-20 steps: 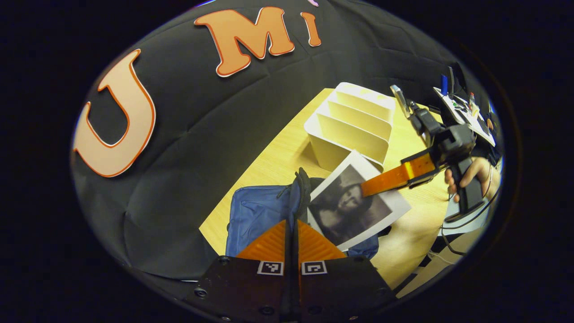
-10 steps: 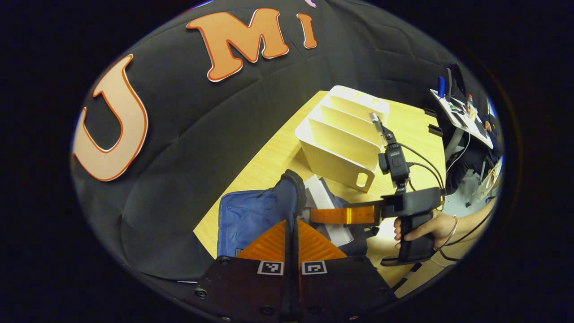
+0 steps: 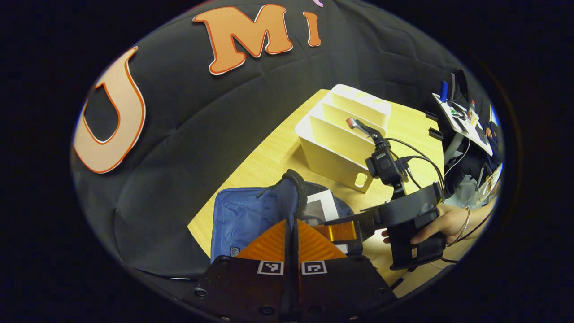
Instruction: Open the schoolbag, grab two books from the bookshelf and put them into the schoolbag.
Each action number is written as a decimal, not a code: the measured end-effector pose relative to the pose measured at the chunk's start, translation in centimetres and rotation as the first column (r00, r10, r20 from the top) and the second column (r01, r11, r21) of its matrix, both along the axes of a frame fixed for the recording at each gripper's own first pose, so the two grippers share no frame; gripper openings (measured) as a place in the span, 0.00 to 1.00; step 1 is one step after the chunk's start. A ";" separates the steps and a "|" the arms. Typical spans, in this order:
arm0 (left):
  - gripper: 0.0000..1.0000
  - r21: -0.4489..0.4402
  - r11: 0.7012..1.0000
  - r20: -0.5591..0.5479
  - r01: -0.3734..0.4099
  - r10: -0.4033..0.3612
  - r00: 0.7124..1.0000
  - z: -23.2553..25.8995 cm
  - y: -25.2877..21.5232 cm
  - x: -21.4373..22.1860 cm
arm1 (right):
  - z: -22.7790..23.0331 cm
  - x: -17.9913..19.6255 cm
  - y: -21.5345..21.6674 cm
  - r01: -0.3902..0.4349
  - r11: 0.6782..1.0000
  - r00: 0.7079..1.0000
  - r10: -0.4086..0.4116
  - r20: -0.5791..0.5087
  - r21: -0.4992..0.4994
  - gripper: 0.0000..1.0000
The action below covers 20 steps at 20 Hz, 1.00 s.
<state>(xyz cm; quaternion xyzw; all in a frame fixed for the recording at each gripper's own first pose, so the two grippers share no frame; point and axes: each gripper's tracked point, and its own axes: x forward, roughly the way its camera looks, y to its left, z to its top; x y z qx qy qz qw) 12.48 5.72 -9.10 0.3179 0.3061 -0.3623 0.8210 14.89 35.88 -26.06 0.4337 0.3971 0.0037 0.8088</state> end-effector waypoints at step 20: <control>0.00 -0.059 0.998 -0.034 -0.029 0.027 0.999 -1.7 0.1 -1.8 | 3.7 -4.4 -9.0 -0.077 0.965 0.997 0.081 0.003 -0.252 0.98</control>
